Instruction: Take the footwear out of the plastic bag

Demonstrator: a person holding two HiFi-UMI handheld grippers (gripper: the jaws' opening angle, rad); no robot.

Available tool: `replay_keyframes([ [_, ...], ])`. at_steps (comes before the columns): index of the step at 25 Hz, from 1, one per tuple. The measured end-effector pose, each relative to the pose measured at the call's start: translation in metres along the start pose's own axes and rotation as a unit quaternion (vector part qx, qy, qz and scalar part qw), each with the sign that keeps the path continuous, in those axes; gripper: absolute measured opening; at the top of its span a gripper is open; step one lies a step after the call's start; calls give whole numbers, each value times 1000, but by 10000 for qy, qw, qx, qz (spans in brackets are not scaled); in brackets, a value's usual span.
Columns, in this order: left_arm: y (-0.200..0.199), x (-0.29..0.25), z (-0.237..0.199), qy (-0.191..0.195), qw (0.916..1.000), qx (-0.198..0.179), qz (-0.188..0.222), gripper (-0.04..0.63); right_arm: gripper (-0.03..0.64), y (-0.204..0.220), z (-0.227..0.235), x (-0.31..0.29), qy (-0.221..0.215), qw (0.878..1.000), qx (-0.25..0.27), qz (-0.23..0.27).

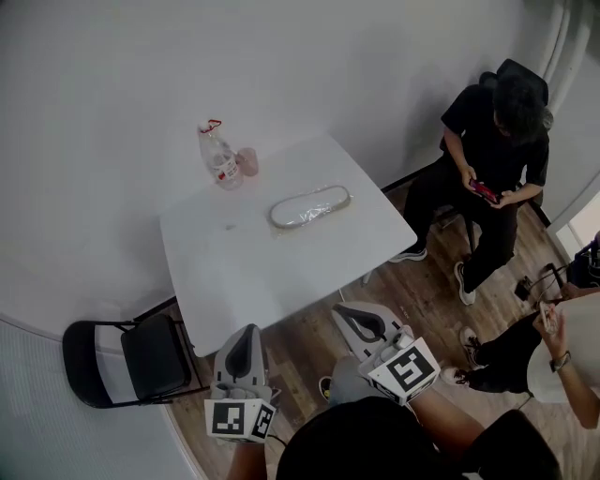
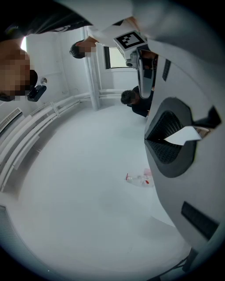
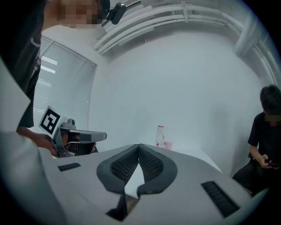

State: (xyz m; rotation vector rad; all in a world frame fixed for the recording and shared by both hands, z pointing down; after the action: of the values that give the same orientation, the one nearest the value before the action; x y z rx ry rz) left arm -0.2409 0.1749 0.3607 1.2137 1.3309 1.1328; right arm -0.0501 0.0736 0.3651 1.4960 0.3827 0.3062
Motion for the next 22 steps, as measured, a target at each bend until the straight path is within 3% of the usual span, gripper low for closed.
replay_keyframes([
  [4,-3,-6,2,76,9999,-66,-9,20,17,-2,8,1,189,9998,-38,-59],
  [10,-3,-12,2,139,9998,-125,-55,20,17,2,11,-1,121,9998,-60,169],
  [22,-2,-55,-1,263,9995,-124,-77,20,17,2,45,-14,303,9995,-86,68],
])
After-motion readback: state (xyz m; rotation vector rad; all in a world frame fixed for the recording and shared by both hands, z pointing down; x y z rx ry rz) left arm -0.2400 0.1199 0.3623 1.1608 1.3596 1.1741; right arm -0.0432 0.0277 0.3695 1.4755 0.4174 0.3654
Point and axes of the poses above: the fingertips, and each gripper's own axes: x backward along the fingers, z to its right, y out of its underside, the point moved 7 cm from there along x, backward along the fingers, and after that the axes turned 1 degree about z, right-handed, at the moved point
